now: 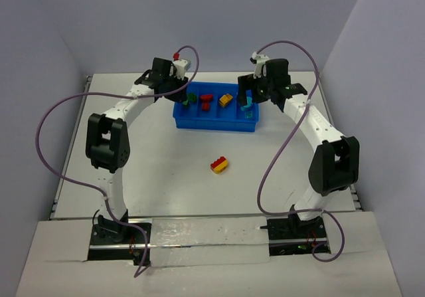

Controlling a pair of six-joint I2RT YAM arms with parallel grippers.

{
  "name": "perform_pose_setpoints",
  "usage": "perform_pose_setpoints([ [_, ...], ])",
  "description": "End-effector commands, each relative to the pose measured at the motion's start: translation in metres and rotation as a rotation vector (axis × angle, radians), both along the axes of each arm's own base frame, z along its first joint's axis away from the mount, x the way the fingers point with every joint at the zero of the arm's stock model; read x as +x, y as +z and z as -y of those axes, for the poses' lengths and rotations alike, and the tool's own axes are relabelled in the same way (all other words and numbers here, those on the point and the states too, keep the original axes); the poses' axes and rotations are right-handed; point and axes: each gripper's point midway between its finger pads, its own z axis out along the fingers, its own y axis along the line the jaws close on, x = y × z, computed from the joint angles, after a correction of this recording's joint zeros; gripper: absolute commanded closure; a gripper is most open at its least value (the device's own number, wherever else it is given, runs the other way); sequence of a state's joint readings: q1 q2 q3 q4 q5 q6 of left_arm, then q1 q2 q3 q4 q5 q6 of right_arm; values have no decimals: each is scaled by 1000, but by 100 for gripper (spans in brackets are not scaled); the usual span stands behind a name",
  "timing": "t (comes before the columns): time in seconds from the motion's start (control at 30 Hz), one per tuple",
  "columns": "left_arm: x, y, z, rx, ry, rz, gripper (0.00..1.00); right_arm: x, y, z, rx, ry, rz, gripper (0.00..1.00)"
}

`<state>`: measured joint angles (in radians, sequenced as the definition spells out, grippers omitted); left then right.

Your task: Sort the legos into containers by color

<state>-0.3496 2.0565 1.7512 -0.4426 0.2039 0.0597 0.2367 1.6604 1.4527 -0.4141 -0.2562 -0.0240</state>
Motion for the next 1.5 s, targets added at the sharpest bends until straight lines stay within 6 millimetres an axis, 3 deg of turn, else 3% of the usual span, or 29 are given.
perform_pose_setpoints([
  [0.0, 8, 13, 5, 24, -10, 35, 63, -12, 27, 3, 7, 28, 62, 0],
  [0.13, 4, 15, 15, 0, -49, 19, 51, -21, 17, -1, 11, 73, 36, 0],
  [0.33, 2, 23, 18, -12, -62, 18, 40, -36, 7, 2, -13, 98, 24, 0],
  [0.4, 2, 26, 18, -10, -62, 21, 30, -43, 6, 3, -14, 102, 17, 0],
  [0.57, -7, 46, 22, -39, -111, 59, 28, -68, 0, -3, 2, 164, -8, 0],
  [0.77, -64, 81, 40, -128, -318, 114, 27, -95, -12, -1, -1, 192, -42, 0],
  [0.93, -144, 74, 64, -140, -421, 70, 26, -110, -25, 6, 5, 162, -77, 0],
  [0.97, -169, 54, 74, -130, -448, 15, 26, -110, -24, 10, 12, 143, -82, 0],
  [1.1, -223, 35, 96, -104, -446, -29, 23, -112, -28, 27, 52, 88, -109, 0],
  [1.13, -230, 31, 98, -99, -444, -40, 20, -113, -28, 27, 60, 87, -115, 0],
  [1.17, -241, 24, 102, -87, -449, -51, 5, -112, -27, 36, 75, 55, -121, 0],
  [1.3, -259, 3, 111, -59, -452, -75, 1, -108, -26, 58, 134, -20, -145, 0],
  [1.47, -261, -31, 122, 35, -380, -82, 1, -105, -23, 75, 151, -68, -137, 0],
])
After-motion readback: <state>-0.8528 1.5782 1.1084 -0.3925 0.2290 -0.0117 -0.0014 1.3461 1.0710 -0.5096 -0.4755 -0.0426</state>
